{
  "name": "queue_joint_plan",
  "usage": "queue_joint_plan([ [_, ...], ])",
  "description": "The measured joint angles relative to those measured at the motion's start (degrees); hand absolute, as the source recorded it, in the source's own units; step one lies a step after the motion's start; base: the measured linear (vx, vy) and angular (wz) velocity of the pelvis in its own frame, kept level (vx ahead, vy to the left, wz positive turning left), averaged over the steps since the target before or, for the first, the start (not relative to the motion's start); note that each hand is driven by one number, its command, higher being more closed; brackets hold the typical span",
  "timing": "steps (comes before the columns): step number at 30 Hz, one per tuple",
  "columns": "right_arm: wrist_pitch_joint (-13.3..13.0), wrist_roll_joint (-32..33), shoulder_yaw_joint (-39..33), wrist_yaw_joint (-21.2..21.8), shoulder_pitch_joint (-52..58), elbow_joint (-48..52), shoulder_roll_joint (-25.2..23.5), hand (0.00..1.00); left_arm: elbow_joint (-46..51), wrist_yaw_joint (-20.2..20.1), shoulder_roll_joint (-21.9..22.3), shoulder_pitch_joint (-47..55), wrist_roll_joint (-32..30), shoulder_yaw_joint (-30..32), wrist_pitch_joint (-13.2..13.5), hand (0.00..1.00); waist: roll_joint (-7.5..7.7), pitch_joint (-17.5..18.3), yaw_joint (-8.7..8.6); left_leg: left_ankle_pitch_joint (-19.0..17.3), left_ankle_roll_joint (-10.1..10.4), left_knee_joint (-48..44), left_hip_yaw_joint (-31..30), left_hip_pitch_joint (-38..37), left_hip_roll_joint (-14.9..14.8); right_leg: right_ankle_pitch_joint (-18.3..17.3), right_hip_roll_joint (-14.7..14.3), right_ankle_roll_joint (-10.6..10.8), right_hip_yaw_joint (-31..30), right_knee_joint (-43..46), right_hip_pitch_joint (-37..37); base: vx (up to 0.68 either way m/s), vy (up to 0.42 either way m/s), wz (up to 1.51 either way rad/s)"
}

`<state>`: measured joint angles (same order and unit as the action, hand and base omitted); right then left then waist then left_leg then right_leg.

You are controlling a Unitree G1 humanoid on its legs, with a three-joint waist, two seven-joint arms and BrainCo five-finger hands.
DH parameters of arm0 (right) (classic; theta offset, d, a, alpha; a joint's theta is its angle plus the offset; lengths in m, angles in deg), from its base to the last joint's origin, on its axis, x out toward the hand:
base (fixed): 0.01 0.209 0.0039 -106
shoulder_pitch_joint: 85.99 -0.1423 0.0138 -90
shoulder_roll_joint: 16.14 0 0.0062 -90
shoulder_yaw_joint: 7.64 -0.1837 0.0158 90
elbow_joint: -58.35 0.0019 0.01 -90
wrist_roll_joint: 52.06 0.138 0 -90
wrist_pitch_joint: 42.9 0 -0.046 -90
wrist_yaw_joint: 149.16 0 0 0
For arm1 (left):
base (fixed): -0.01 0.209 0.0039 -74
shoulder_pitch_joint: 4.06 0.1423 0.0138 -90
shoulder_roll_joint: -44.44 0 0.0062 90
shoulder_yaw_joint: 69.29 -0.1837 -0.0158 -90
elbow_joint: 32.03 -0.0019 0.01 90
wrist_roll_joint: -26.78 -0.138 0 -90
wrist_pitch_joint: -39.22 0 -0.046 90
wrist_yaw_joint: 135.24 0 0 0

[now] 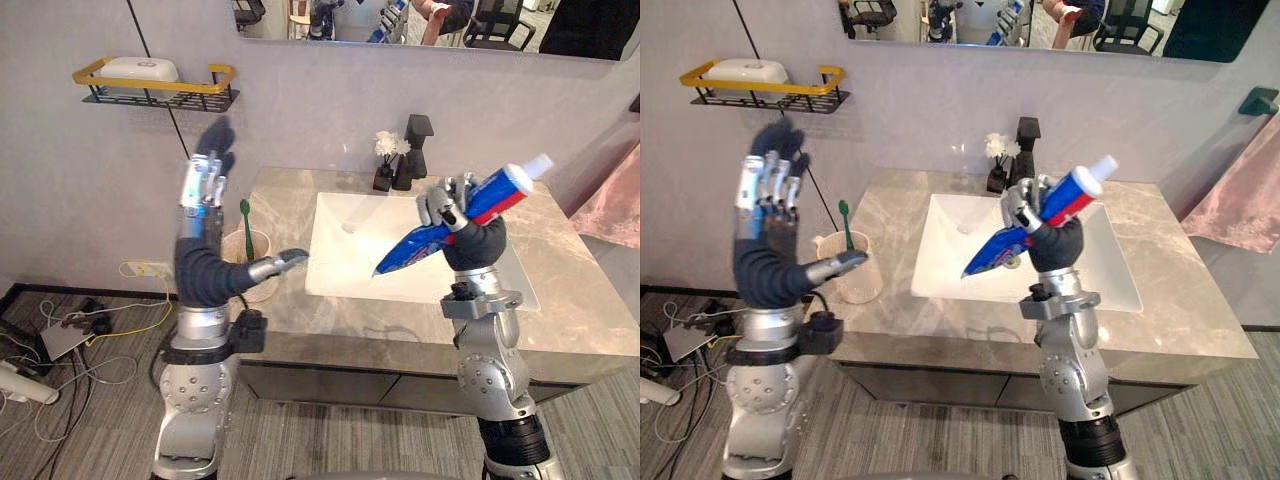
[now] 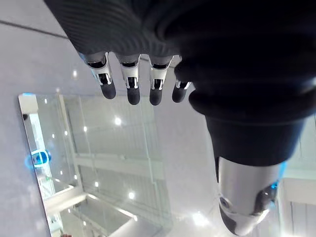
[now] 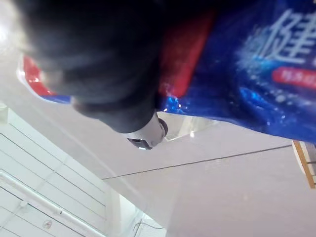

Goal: Organize washtable

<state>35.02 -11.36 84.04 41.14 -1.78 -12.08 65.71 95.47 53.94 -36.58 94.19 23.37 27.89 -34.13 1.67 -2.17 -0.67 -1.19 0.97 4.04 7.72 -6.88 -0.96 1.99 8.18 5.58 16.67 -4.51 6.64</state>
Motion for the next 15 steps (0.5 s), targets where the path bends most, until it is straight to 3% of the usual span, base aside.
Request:
queue_joint_plan([
  [5,0.0,-0.85,-4.55,-0.15,1.8,0.01,-0.03,1.0,-8.22,2.29,3.76,2.52,5.41,13.72,-0.18,0.0,-0.48,0.18,0.95,0.02,0.04,0.23,-0.15,0.26,0.01,0.01,-0.08,0.0,0.35,-0.67,0.07,0.0,-0.005,0.01],
  [9,-0.01,-0.89,-7.39,-0.25,1.85,0.0,-0.26,1.0,-18.75,2.37,5.11,4.6,8.67,18.42,-1.07,0.0,-0.62,0.26,1.6,0.16,0.22,0.99,-0.55,0.25,0.02,0.0,-0.15,0.01,0.56,-0.87,0.03,0.0,-0.019,0.06],
  [15,-0.25,-0.85,-8.6,-0.4,1.94,-0.01,-1.0,1.0,-34.95,2.04,7.13,6.8,11.69,19.99,-4.07,0.0,-0.58,0.26,1.72,0.16,0.23,1.2,-1.18,0.5,0.08,-0.06,-0.09,0.08,1.03,-0.86,0.0,-0.01,-0.015,0.06],
])
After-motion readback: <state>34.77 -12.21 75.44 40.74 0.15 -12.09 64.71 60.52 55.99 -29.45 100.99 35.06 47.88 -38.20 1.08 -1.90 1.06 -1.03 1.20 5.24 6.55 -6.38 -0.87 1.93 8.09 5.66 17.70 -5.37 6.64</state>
